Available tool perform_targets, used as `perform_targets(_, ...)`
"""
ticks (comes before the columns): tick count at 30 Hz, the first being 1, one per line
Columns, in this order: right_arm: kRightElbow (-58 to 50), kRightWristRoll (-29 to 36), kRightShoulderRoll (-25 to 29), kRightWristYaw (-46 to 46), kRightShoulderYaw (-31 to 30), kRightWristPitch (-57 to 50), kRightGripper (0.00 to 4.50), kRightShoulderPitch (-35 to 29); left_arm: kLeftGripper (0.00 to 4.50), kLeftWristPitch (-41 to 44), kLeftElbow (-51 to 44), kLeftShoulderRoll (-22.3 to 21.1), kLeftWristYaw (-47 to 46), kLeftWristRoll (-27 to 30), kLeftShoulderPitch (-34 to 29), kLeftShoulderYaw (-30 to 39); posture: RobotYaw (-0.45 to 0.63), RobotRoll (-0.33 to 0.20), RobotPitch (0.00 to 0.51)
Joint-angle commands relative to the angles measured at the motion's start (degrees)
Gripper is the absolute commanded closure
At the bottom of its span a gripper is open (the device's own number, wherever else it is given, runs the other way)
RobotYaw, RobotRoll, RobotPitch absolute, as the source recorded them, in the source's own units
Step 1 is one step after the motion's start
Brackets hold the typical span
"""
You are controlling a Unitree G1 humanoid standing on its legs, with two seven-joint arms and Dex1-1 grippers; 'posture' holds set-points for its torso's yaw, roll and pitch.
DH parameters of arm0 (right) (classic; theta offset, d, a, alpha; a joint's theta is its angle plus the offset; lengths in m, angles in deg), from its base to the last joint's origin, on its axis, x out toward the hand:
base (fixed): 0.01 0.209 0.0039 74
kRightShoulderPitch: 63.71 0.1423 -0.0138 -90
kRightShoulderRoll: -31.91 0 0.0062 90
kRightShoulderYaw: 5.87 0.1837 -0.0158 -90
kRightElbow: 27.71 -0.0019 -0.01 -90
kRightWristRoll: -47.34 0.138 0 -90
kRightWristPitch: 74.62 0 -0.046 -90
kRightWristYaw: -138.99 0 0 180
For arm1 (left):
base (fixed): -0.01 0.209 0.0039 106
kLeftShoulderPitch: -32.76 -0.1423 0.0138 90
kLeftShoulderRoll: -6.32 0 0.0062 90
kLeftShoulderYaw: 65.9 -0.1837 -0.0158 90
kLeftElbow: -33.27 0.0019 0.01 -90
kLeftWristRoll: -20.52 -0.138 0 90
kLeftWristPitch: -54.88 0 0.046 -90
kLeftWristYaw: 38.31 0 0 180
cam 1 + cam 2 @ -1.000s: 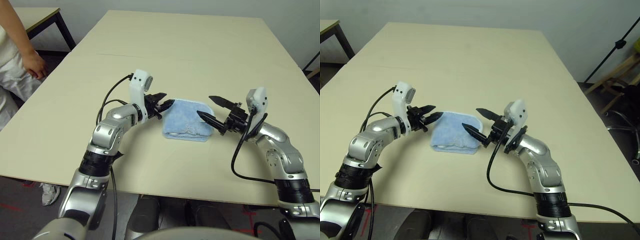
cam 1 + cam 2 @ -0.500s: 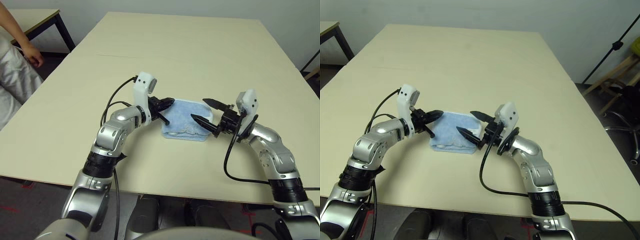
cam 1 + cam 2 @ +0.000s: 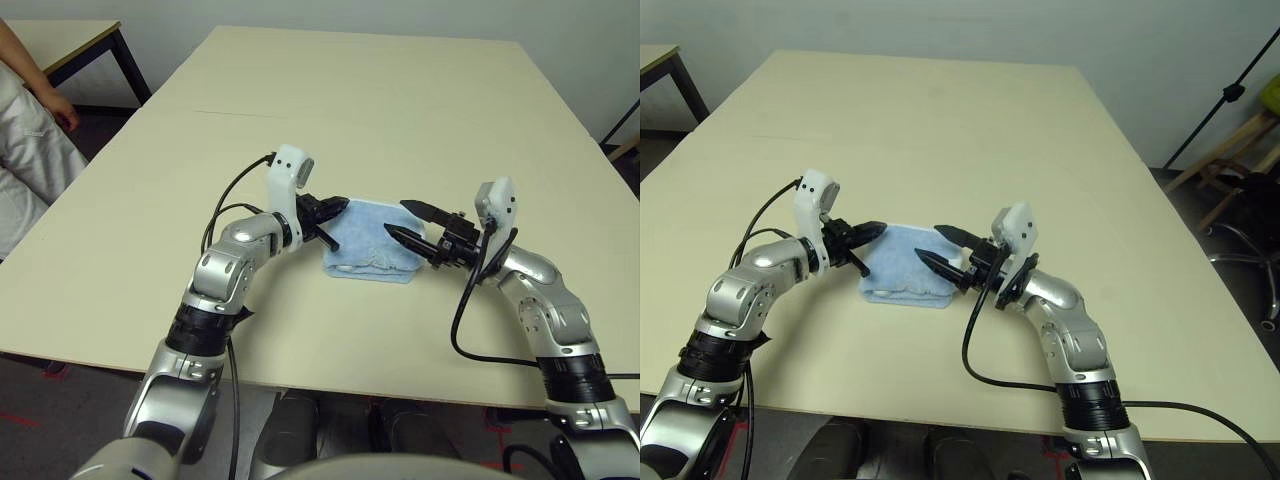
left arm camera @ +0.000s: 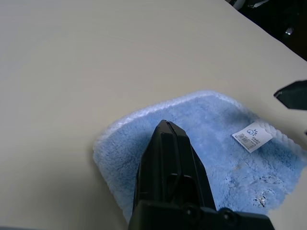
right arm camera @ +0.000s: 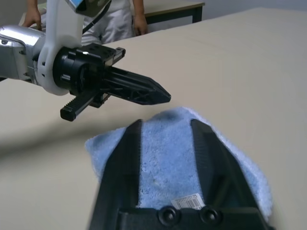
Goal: Fold the towel and set it aside.
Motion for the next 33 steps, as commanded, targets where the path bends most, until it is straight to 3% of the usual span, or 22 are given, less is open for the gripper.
perform_targets(1,1.62,-2.01,0.36,0.18,-1.34,0.37,3.78,0.84,4.5,-1.3,0.96,0.0,1.14,-1.17,-0.58,-1.84,0.12,0.0,0.082)
perform_targets(3,3.07,-4.3,0.8,1.1,-2.7,-0.47,4.47,1.17,4.5,-1.93,1.84,-0.12,1.59,-1.82,-0.94,-2.49,0.12,0.0,0.082)
perform_targets(14,11.41,-13.34,0.46,5.44,-9.23,-4.56,4.47,-0.07,4.5,-6.75,10.41,-1.99,3.41,-9.18,-5.23,-8.9,0.13,0.0,0.08)
perform_targets(18,10.69,-11.91,-0.15,4.82,-8.02,-4.74,4.47,0.6,4.5,-6.8,10.42,-1.42,3.38,-8.94,-5.07,-7.78,0.13,0.0,0.079)
perform_targets(23,9.69,-5.37,-3.48,4.3,-2.36,-2.88,4.47,4.12,4.5,-5.05,9.03,0.83,2.47,-5.61,-0.91,-3.2,0.13,0.0,0.078)
perform_targets(33,15.88,-7.93,-6.17,7.11,-1.84,1.55,4.47,8.58,4.5,-9.19,16.78,3.53,1.58,-8.02,4.41,-2.78,0.12,0.0,0.072)
